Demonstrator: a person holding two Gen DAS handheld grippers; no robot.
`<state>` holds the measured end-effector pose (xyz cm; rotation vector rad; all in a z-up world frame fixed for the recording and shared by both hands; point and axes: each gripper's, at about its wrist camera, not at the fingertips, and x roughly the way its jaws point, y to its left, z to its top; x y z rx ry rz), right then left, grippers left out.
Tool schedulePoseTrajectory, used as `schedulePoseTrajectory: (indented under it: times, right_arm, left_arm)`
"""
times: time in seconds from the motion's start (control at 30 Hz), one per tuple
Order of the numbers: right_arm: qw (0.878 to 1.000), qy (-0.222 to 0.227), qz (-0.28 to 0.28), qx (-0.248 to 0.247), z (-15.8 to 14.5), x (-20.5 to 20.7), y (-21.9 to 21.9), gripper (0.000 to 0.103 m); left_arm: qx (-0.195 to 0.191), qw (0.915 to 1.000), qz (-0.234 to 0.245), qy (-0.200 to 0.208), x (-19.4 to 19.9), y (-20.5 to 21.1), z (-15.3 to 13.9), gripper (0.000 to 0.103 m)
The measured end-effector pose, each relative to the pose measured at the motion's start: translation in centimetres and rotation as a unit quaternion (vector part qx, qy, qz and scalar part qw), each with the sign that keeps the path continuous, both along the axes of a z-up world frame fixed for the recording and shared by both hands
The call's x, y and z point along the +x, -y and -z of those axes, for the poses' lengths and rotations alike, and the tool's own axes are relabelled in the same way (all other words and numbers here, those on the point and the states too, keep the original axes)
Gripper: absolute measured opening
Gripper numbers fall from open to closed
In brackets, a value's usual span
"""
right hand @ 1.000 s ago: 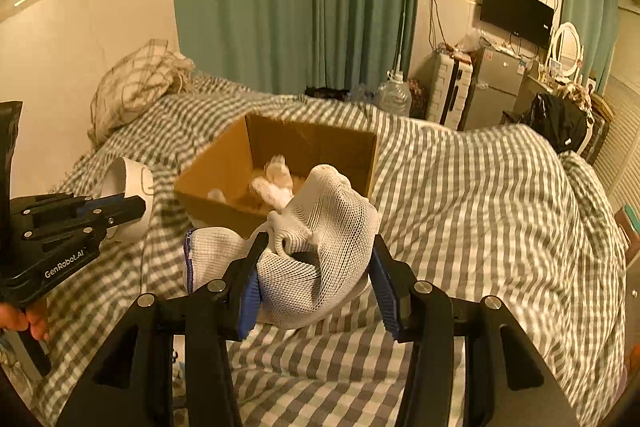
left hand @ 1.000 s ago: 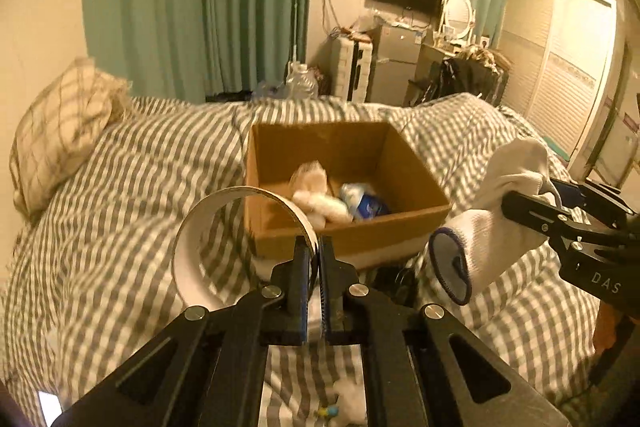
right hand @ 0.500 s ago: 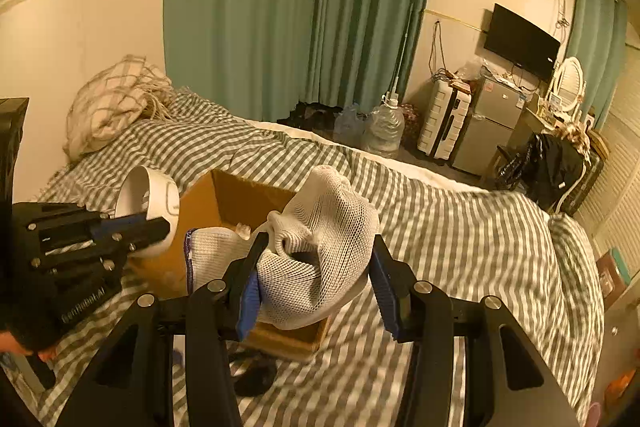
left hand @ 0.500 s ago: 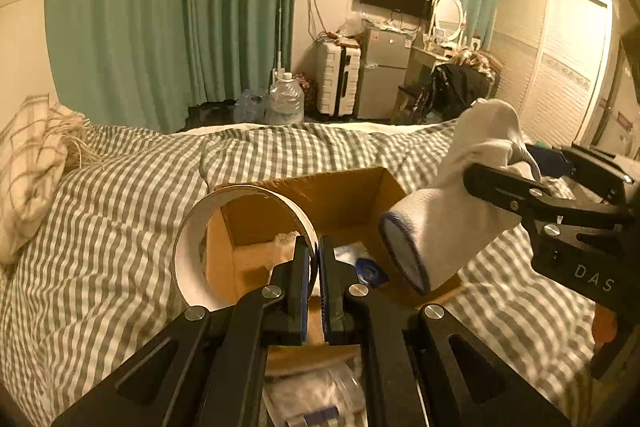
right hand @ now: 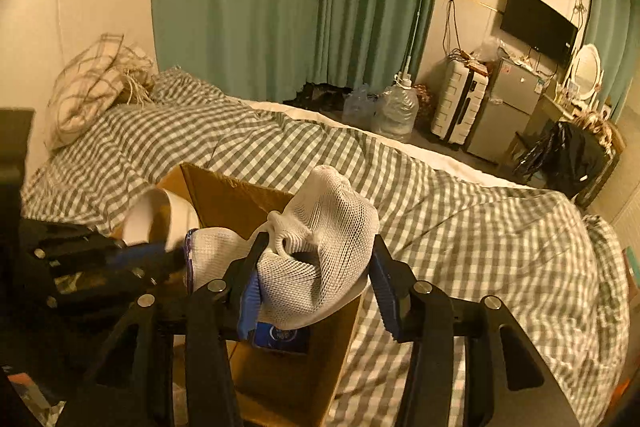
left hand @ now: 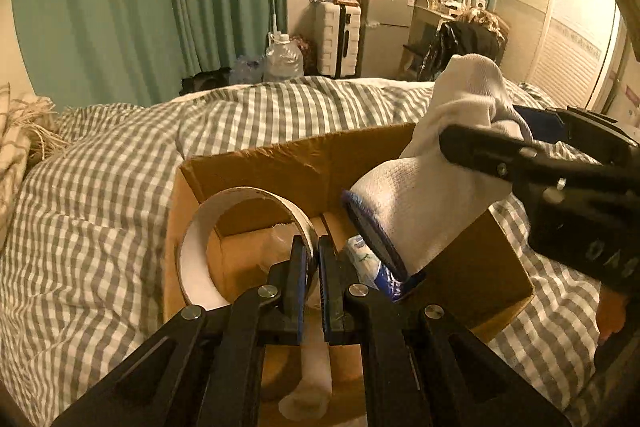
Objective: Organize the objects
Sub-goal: 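Grasp the white tape roll with the left gripper while the right carries the sock, then release the tape roll and sock into the box with both grippers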
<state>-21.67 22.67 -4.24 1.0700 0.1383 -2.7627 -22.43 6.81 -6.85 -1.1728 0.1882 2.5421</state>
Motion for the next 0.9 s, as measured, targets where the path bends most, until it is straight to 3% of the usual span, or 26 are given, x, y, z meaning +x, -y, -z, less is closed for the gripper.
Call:
schedulePoseTrajectory:
  times: [0.13, 0.17, 0.3, 0.43, 0.5, 0.63, 0.77, 0.9]
  right_arm:
    - [0.999, 0.008, -0.002, -0.044, -0.3, 0.4, -1.0, 0.061]
    - [0.999, 0.001, 0.003, -0.043, -0.8, 0.8, -1.2, 0.063]
    - [0.998, -0.027, 0.010, -0.048, -2.8, 2.7, -1.8, 0.081]
    - [0.998, -0.043, 0.022, -0.049, -5.4, 6.5, -2.6, 0.087]
    - [0.997, -0.055, 0.032, -0.042, -6.6, 8.8, -2.8, 0.089]
    - [0.996, -0.075, 0.047, -0.020, -8.3, 13.8, -2.8, 0.092]
    - [0.995, -0.085, 0.056, 0.009, -7.9, 17.7, -2.0, 0.093]
    - [0.995, -0.076, 0.055, 0.016, -5.7, 19.8, -1.3, 0.093]
  left_arm:
    - [-0.005, 1.0000, 0.005, 0.006, 0.7, 0.0, -0.1, 0.016]
    - [-0.010, 0.9999, 0.003, 0.004, 1.0, 0.1, -0.3, 0.023]
    - [-0.010, 0.9997, -0.015, -0.017, 3.0, 0.9, -2.0, 0.070]
    - [-0.003, 0.9989, -0.032, -0.034, 5.7, 2.2, -4.3, 0.075]
    - [-0.001, 0.9979, -0.048, -0.044, 7.4, 3.1, -5.3, 0.085]
    - [0.020, 0.9966, -0.061, -0.051, 11.1, 4.5, -6.3, 0.088]
    - [0.027, 0.9954, -0.079, -0.046, 14.0, 5.7, -5.7, 0.092]
    - [0.046, 0.9936, -0.102, -0.016, 15.9, 6.3, -3.8, 0.092]
